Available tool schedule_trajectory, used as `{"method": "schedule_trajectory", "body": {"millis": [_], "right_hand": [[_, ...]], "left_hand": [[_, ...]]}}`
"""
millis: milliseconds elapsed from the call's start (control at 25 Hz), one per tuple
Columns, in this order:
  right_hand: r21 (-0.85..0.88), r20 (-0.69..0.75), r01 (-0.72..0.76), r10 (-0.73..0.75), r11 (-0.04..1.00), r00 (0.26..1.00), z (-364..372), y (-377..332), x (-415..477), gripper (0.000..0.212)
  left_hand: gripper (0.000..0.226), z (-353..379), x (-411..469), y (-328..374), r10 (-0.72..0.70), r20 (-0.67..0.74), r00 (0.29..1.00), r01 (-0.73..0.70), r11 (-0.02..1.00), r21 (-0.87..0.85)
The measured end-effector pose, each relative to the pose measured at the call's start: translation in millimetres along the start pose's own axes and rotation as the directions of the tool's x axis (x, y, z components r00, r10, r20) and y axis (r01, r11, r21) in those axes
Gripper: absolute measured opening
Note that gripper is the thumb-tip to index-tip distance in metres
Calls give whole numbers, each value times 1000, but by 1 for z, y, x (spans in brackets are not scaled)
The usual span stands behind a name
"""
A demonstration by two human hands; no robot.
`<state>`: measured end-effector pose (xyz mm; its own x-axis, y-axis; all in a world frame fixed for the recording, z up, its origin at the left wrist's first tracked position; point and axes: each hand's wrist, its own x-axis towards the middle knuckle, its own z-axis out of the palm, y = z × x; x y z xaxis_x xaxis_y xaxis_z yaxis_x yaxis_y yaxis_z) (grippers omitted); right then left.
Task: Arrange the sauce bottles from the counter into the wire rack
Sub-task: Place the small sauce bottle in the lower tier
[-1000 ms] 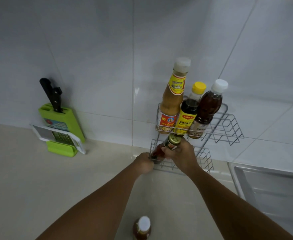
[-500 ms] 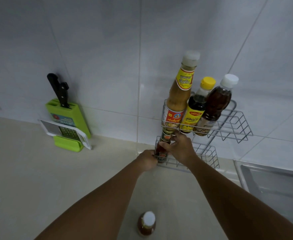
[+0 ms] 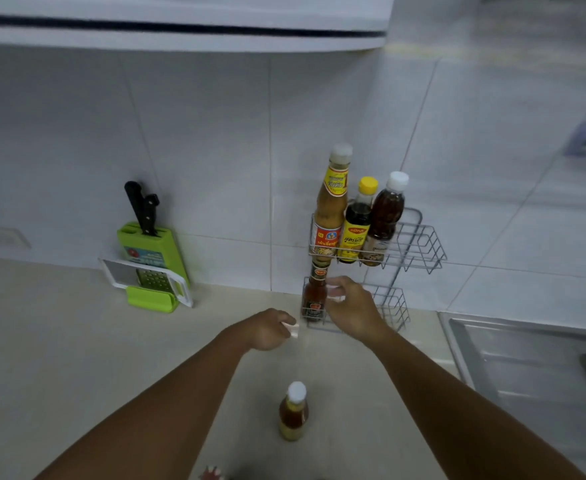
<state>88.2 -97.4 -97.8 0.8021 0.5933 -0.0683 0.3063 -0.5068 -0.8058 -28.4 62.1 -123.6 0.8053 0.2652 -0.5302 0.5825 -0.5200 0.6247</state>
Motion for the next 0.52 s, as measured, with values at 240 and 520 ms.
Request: {"method": "schedule_trajectory", "body": {"millis": [240, 520], "right_hand": [[-195, 614, 121, 25, 973, 789, 15, -7, -92, 72], [-271, 322, 172, -80, 947, 944, 41, -4, -137, 25]], "left_hand": [[53, 7, -60, -19, -11, 88, 996, -8, 977, 214], [70, 28, -102, -26, -22, 169, 985, -22, 967, 253]]}}
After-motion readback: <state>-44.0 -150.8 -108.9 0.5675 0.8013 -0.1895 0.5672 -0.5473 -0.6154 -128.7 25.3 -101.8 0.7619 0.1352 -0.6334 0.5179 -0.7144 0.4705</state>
